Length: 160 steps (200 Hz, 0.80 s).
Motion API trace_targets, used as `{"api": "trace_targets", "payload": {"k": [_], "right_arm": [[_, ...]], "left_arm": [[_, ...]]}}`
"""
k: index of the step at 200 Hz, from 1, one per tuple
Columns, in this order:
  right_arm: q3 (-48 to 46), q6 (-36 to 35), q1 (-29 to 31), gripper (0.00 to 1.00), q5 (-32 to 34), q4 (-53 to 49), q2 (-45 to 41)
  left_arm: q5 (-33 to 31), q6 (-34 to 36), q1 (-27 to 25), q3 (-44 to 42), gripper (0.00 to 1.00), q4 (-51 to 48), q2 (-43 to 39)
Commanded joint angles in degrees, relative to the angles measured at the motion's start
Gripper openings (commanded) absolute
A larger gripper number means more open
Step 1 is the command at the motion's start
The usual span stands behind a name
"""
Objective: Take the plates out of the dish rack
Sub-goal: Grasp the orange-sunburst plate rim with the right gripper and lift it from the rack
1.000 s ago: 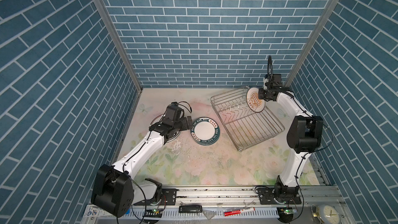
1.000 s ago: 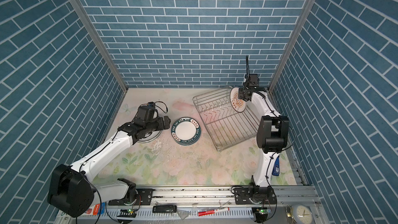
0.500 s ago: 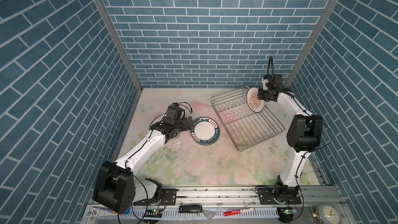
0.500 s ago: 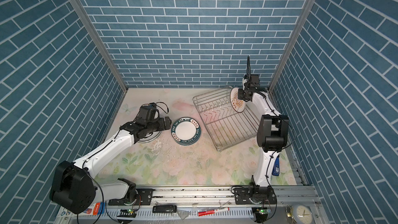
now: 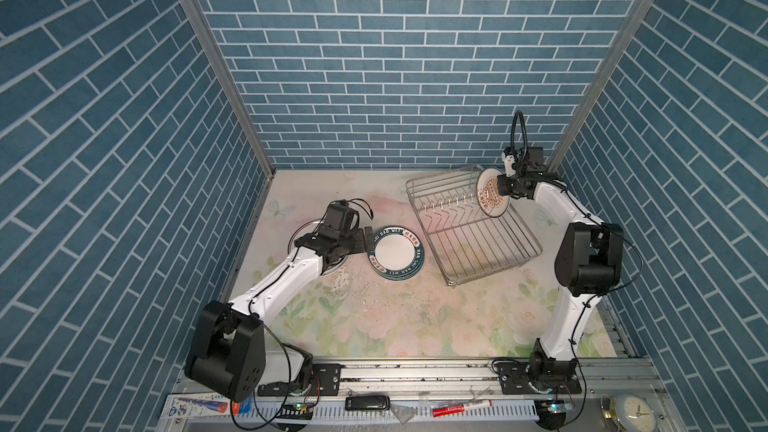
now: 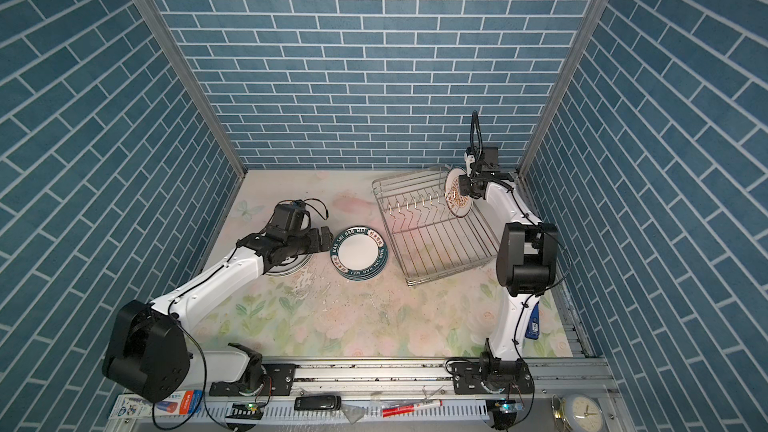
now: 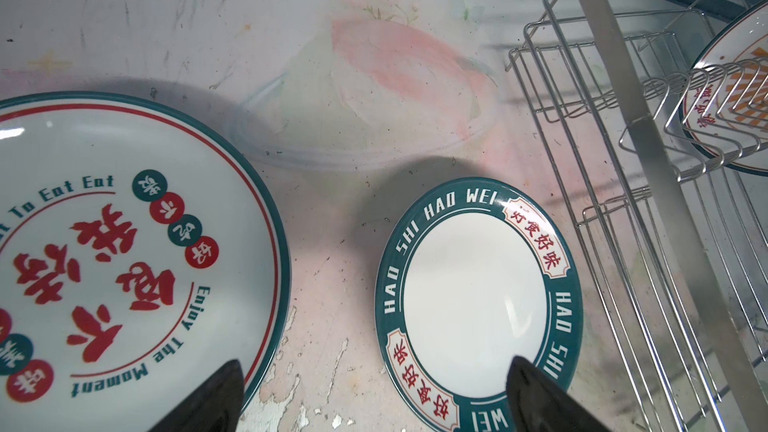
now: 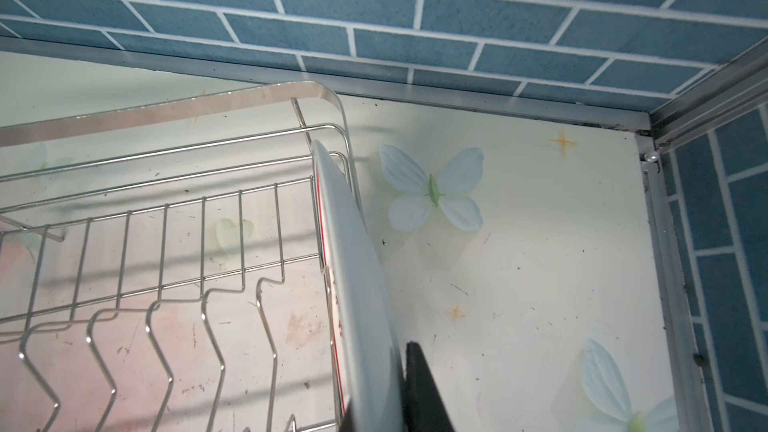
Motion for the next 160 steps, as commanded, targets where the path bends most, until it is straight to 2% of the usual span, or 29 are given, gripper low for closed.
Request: {"api": "trace_targets", "payload": {"k": [1,10,21,57,121,160], "right_arm": [[-2.83,1.95,-0.30,0.09,2.82,-2.22,-3.04],[-3.34,1.31,-0.21,0.08,3.95,-1.90,-3.72],[-4.31,0.38,-0.11,0.01,5.60,-1.08,-4.71],[-6.21,-2.00,0.09,0.00,9.92,0.89,-7.81],[-6.52,-2.00,0.10,0.00,12.05,1.74,-11.80],[-6.63,-2.31,0.20,0.00,13.49,2.10,-16.77]], "left_arm": [[0.16,0.11,0.19,1.06,0.99,-0.71,-0.43],[0.16,0.03,0.14,1.07,0.99,-0.73,-0.35],[0.32,0.03,0.15,1.11,0.99,-0.67,-0.34],[0.51,0.03,0.17,1.06,0.99,-0.58,-0.18],[-2.08,-0.87,0.15,1.30,0.99,-1.97,-0.46],[-0.77,-1.01,0.31,0.46,0.99,-0.51,-0.95]]}}
